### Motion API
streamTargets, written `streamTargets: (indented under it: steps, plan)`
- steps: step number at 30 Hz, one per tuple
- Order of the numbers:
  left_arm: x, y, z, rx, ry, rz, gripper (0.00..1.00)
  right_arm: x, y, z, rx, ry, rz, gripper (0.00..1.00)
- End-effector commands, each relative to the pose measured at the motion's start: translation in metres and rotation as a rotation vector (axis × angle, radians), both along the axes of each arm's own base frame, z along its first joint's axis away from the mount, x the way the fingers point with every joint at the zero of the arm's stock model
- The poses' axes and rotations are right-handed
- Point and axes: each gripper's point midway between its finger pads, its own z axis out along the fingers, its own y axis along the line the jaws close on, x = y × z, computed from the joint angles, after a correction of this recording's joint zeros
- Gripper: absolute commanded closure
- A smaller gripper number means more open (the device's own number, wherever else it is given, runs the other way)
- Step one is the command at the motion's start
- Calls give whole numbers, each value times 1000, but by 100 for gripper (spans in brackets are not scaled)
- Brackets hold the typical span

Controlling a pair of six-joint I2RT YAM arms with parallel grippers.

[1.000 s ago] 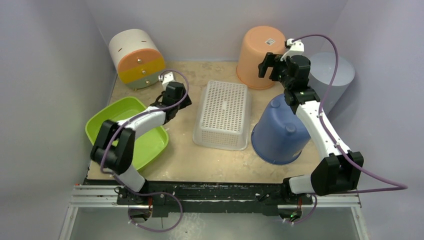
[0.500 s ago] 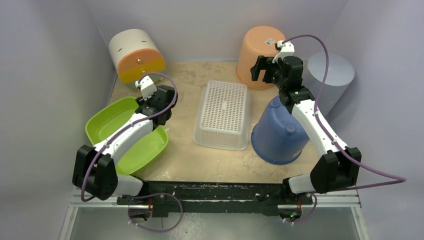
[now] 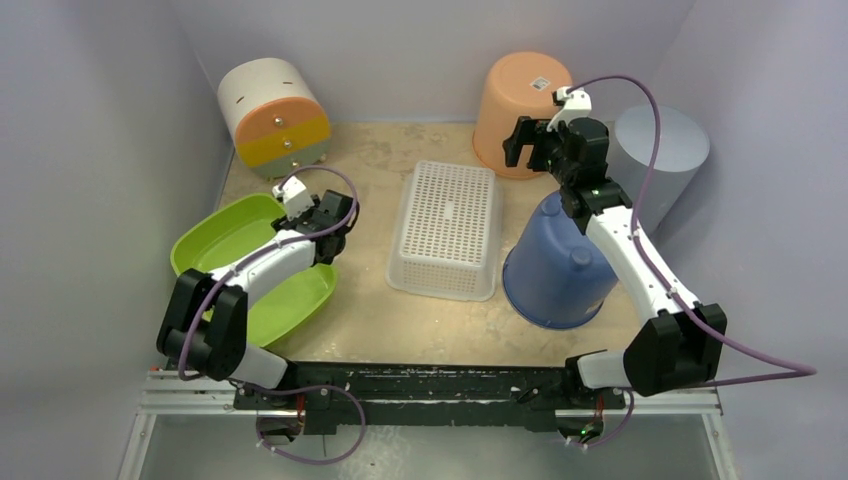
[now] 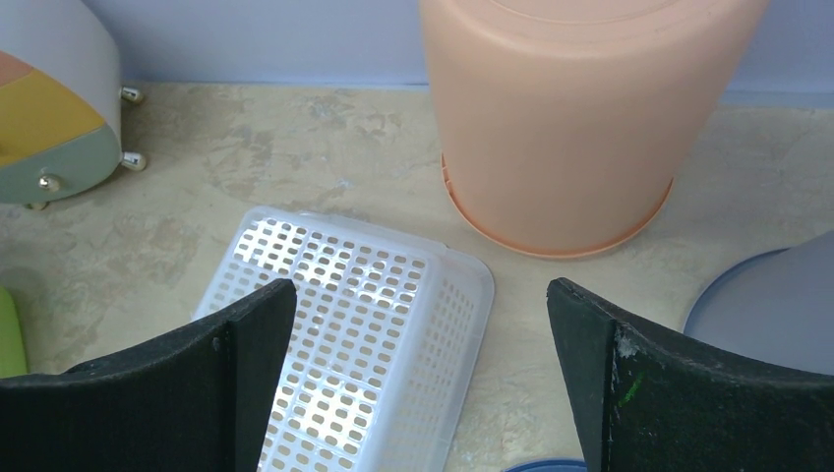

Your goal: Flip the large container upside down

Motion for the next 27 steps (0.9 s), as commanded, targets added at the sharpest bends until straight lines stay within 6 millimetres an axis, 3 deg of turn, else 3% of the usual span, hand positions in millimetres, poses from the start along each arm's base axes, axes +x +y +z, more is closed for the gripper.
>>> streamTargets:
  steps: [1,8,13,18,19,22,27]
  plan:
    - [7,-4,-16,-35,-6,-4,37,-1,-1,19,-3,-71,-3,0]
    - [7,-10,-32,-49,41,-35,42,-1,-1,13,-3,-60,-3,0]
    - [3,-12,-31,-62,44,-63,54,0,-1,10,1,-53,-3,0]
    - [-2,-12,-46,-57,76,-77,64,0,-1,12,10,-61,-10,0]
    - [-2,-12,-50,-54,86,-79,69,-1,-1,13,11,-61,-11,0]
    - [-3,-11,-58,-37,112,-77,100,-3,-2,13,12,-58,-11,0]
    - [0,-17,-53,-34,119,-102,100,-6,-1,11,19,-52,-9,0]
